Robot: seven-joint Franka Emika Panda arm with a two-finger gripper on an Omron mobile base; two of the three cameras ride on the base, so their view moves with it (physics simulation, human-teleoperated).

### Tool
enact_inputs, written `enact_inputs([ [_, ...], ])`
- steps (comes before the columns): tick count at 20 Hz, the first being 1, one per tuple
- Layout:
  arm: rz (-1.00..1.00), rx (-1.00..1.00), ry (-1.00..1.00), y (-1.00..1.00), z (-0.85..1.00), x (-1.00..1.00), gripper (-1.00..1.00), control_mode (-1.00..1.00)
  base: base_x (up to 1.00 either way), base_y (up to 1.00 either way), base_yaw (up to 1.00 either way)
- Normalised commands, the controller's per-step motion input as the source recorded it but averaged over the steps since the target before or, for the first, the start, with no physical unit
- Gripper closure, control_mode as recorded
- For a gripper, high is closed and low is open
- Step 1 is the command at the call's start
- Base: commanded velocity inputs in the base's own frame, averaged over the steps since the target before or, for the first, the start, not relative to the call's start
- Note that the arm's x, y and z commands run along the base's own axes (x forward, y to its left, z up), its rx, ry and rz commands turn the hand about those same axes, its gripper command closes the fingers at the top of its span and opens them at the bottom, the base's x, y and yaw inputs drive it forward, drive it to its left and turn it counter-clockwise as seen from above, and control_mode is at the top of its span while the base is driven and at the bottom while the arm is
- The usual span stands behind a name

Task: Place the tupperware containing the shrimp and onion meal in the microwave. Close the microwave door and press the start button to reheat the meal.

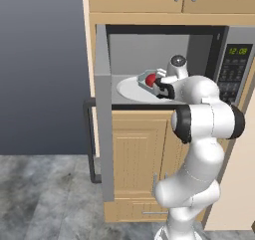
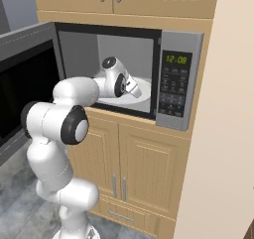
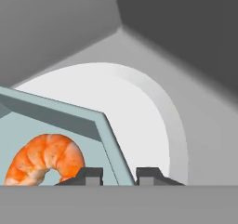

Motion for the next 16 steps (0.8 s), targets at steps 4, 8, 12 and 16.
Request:
enact_inputs([
  [4, 0.00, 0.00, 0.00, 0.00, -0.20, 0.29, -1.00, -1.00, 0.00, 0.00, 0.00],
  [8, 0.00, 0.00, 0.00, 0.00, -0.10, 0.31, -1.00, -1.00, 0.00, 0.00, 0.00],
  [12, 0.00, 0.00, 0.00, 0.00, -0.01, 0.22, -1.00, -1.00, 0.00, 0.00, 0.00],
  [16, 0.00, 0.00, 0.00, 0.00, 0.00, -0.01, -1.00, -1.00, 0.00, 0.00, 0.00],
])
